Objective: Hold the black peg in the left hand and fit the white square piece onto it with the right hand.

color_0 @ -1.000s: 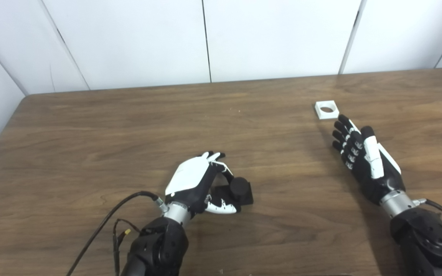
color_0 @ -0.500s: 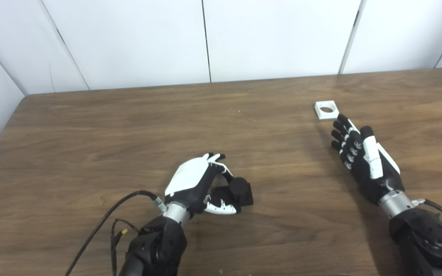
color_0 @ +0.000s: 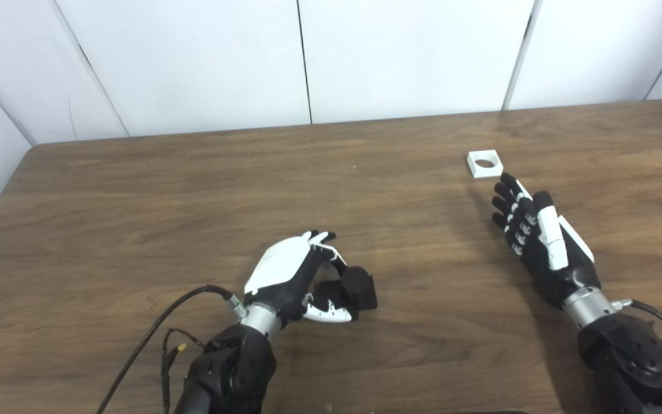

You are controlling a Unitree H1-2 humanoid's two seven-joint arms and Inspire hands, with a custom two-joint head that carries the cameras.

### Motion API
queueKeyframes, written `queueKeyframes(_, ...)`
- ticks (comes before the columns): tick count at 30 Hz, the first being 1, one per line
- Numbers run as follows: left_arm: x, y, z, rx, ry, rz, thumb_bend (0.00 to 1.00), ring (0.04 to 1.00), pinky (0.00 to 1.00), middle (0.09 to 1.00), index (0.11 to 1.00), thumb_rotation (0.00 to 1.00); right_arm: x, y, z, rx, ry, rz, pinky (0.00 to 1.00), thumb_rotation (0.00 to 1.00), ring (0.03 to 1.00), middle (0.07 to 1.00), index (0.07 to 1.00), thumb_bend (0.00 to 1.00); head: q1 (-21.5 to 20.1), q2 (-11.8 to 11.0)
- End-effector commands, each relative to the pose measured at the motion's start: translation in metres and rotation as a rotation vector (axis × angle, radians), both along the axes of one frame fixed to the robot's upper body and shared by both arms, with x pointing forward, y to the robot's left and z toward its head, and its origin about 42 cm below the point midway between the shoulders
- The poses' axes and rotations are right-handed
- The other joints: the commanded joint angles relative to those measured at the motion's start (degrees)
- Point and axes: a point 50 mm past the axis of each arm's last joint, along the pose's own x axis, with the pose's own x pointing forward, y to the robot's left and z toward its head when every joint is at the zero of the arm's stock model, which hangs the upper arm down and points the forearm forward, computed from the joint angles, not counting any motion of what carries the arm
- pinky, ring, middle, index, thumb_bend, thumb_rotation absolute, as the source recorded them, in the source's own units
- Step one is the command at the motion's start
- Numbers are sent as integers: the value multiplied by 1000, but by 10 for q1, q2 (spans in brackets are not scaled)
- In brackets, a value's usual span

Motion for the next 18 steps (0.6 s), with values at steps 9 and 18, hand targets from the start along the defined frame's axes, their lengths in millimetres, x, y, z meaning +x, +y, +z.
queueKeyframes(9,-4,9,-6,-7,17,-28,495,1000,1000,955,497,80,6,13,13,-5,-76,14,1000,1000,1000,1000,1000,654,-71,-40)
queueKeyframes(18,-7,16,-13,-8,23,-30,493,1000,1000,955,498,81,2,21,9,-25,-70,10,1000,1000,1000,1000,1000,632,-93,-64)
